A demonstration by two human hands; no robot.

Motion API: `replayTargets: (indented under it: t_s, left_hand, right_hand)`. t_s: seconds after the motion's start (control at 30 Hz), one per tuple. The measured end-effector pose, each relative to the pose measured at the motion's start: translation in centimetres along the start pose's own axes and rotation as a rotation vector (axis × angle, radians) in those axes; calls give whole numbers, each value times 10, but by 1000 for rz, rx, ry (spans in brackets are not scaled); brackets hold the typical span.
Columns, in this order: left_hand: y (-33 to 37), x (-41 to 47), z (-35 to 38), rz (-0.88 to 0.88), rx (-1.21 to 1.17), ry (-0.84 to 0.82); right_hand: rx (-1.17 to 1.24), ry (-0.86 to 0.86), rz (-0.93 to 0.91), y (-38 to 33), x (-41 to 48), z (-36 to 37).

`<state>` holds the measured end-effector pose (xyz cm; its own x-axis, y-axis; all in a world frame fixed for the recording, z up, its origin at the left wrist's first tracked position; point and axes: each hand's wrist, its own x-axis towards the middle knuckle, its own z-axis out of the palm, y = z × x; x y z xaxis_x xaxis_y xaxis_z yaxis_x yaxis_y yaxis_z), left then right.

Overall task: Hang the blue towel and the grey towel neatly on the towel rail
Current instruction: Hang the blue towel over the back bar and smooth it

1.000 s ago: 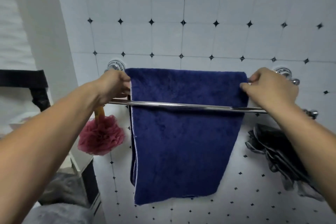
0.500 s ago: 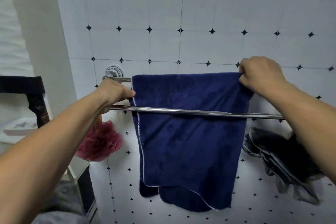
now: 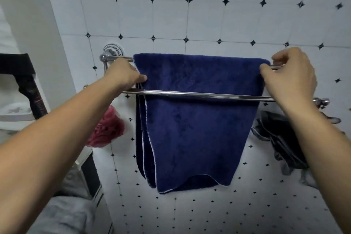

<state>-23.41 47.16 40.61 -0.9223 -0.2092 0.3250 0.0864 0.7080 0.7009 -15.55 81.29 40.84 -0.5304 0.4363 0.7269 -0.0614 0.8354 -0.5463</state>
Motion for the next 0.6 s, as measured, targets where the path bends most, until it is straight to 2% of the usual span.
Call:
replayTargets:
  t_s: [0.07,0.13,0.17,0.23,0.3,0.37,0.43,0.5,0.6]
  left_hand:
    - [-7,-18,2,119,-76,178]
    - [-19,-60,13,306,-300,423]
    - [-31,-85,24,374,-415,476]
    - [-69,-118,61,354,-445,362]
    - [-108,-126,100,124,-335,148]
    - [-132,-113,119,-64,-267,13]
    - [-135,-99,126,-60,-287,-58]
    - [-128,-85,129,-55,-450,-89]
    - [-118,-71,134,-49,-617,-69]
  right_hand:
    - [156,23,-4,16,-49,3]
    - [211,-162,97,46,-101,22]
    - [211,-291,177,66,-120,36]
    - [195,-509,392,103,-143,66]
    - [237,-626,516,125,-145,85]
    - [349,-615,566,132,-135,96]
    - [467,-536,589,133,-122,102]
    - [522,-473,574,132,-112,106]
    - [602,-484,587,131,-108,105]
